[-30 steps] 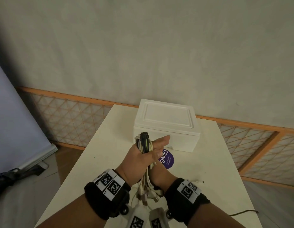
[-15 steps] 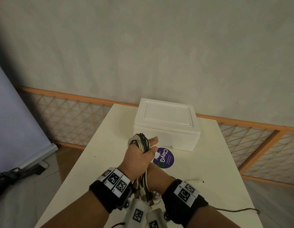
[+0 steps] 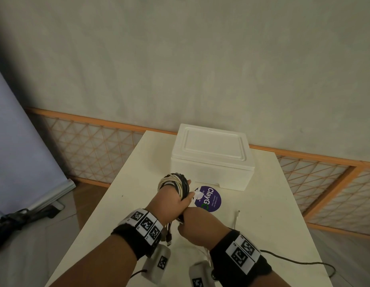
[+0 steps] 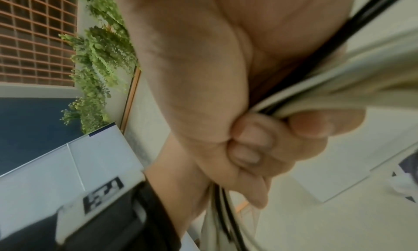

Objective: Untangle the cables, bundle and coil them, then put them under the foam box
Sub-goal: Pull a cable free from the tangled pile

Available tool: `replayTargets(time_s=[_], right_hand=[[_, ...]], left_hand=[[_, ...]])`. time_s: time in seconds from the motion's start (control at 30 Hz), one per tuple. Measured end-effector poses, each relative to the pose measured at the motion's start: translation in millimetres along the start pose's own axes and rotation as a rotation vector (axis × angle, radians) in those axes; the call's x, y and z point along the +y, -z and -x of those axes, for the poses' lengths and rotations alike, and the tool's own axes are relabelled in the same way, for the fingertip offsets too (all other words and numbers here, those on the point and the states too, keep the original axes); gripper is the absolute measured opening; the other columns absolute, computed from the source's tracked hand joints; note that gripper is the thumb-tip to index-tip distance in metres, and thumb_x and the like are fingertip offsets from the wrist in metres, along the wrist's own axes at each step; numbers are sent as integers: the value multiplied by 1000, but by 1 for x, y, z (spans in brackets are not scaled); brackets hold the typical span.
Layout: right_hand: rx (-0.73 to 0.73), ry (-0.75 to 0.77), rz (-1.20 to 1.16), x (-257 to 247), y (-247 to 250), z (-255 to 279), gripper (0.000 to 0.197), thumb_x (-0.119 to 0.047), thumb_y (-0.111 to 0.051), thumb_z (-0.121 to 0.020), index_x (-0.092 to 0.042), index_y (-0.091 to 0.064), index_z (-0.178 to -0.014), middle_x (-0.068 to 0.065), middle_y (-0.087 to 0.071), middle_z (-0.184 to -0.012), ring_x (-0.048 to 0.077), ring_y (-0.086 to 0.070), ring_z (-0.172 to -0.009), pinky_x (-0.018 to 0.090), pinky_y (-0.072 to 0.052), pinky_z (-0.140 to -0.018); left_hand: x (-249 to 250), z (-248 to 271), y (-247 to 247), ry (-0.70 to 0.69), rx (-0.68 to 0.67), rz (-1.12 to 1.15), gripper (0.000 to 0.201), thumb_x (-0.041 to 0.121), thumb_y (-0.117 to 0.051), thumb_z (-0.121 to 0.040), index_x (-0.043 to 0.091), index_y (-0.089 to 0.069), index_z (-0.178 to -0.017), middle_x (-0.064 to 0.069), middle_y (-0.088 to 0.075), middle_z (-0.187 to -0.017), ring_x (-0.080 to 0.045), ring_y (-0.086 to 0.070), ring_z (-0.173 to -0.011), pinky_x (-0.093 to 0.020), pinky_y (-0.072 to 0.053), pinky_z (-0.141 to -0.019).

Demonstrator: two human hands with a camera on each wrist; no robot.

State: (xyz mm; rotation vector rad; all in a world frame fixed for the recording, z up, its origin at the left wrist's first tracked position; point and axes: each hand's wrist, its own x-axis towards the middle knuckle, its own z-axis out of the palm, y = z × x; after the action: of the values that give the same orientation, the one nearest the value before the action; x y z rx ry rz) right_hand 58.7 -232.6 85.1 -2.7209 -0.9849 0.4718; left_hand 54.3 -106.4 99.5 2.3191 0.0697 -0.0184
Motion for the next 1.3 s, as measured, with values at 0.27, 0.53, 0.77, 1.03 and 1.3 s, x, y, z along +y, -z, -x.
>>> replayTargets(time_s=[0.27,0.53,0.77,1.03,1.3], right_hand=[[-112,-24,22,13,5,6,33,-32,-49,-91,-5,-60,-106,5,-52,-86,19,-50,-77,32,-43,-71],[-151,3,-26,26,16,6,35,-36,-56,-88,-1,-62,-87,2,-47,-69,20,-49,-70,25,-31,-52],[-170,-42,36,18,2,3,16,-24,-54,-84,-9,-57,-90,3,-52,-83,20,-50,-74,29,-43,-67],[-198,-193,27,66,-8,21,12,-21,-59,-73,-22,-52,-84,-8,-49,-74,18,-54,-74,28,-47,-66],[-25,-429,120,135,-3,45,9,-24,-52,-76,-29,-46,-80,-11,-44,-71,14,-54,-83,32,-47,-77]], left_hand=[[-27,-8,-12,49,-160,-219,125,100,-11,-53,13,-53,-133,-7,-69,-110,-18,-58,-112,-31,-38,-103],[-29,0,-13,140,-635,-477,118,83,-69,-39,21,-43,-136,1,-69,-112,-15,-69,-92,-33,-57,-83],[-22,4,-17,-297,-314,-827,10,22,-54,-73,20,-45,-77,-2,-50,-82,-21,-51,-74,-34,-49,-70],[-66,-1,7,-30,-159,-890,18,15,-49,-62,26,-43,-76,7,-45,-73,-15,-45,-68,-27,-45,-65],[-98,6,34,241,-194,-948,18,17,-57,-61,24,-54,-77,4,-60,-76,-18,-61,-74,-30,-55,-69]])
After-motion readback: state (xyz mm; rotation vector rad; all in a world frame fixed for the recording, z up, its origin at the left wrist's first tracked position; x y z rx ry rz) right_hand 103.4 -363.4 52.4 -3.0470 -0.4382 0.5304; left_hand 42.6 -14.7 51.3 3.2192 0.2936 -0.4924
